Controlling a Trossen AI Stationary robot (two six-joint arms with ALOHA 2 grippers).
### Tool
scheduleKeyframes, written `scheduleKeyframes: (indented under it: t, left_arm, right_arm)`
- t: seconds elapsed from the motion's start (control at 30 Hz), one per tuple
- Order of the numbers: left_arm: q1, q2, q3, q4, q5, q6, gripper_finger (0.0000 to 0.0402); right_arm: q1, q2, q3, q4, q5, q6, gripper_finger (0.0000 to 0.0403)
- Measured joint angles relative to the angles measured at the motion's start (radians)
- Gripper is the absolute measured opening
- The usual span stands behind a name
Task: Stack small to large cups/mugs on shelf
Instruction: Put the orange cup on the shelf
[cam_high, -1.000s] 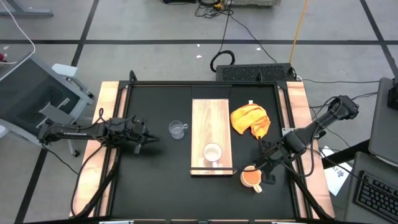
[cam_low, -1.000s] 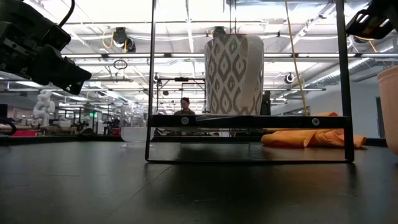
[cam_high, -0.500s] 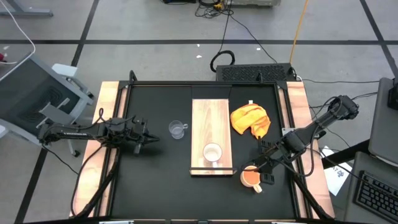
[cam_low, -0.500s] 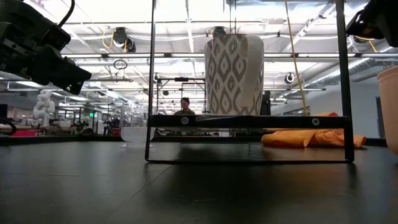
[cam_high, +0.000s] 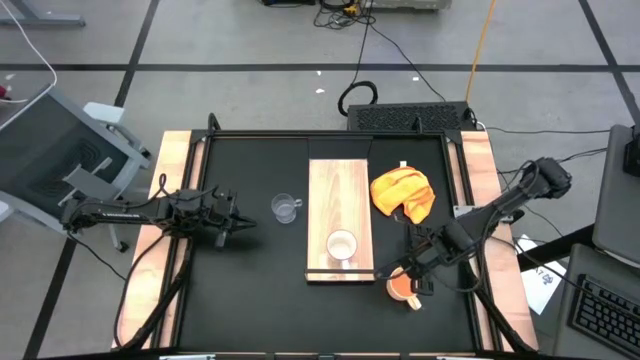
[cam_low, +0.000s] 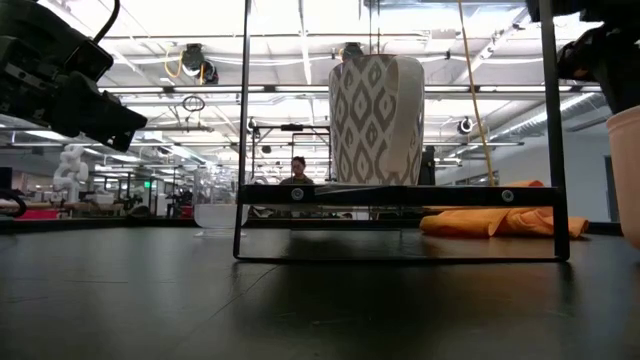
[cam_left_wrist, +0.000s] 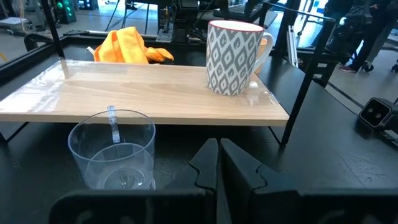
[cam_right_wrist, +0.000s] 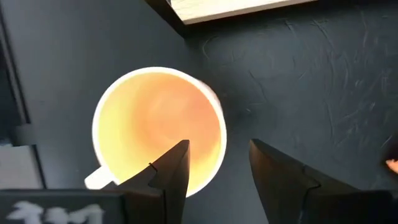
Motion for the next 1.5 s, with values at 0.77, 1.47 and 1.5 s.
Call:
scheduleKeyframes:
  t: [0.77,1.47,1.5]
  left_arm:
    - [0.0,0.0,0.0,0.0,0.0,0.002,0.0021]
    - [0.0,0.0,0.0,0.0,0.0,0.003,0.0021]
    - [0.0,0.0,0.0,0.0,0.0,0.003,0.0021]
  right_arm:
    - [-0.004,0.065,0.0,0.063,0.055,-0.436,0.016]
    - [-0.004,0.065,-0.021,0.155,0.047,-0.532,0.016]
    - [-0.004,0.065,-0.026,0.156,0.047,-0.532,0.016]
